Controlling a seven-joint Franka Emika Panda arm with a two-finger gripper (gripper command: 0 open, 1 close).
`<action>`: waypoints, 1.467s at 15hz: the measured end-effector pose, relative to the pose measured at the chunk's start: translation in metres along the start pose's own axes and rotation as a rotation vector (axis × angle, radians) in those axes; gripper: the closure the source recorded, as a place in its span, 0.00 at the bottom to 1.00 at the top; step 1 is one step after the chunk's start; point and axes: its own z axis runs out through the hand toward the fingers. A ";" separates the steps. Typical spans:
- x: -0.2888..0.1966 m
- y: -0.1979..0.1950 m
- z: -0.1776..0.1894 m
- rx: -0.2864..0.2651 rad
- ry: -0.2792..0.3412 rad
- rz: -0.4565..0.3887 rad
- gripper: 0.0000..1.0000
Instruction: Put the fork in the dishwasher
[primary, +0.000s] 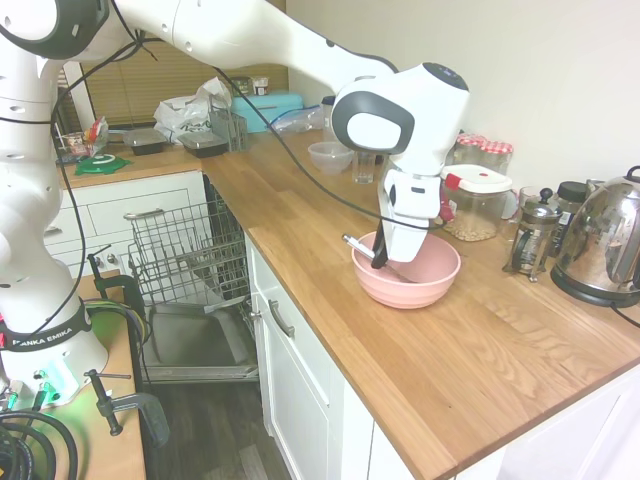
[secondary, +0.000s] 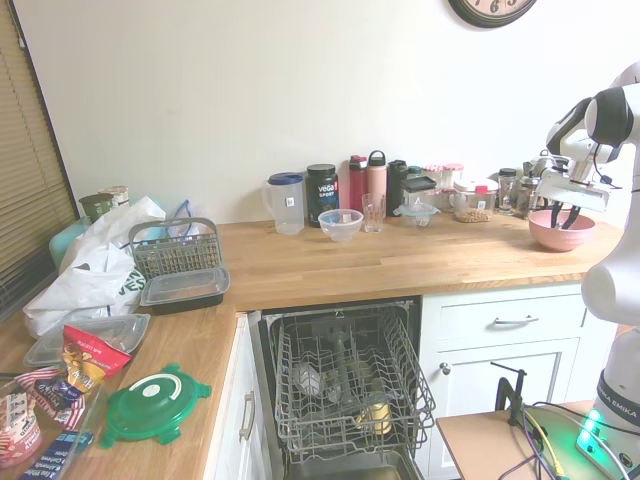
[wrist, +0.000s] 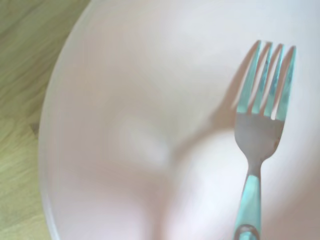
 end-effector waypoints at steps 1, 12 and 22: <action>0.000 0.000 0.000 0.002 0.002 0.000 1.00; 0.010 0.035 -0.035 0.068 0.023 -0.006 1.00; -0.106 0.131 -0.094 0.236 0.203 -0.161 1.00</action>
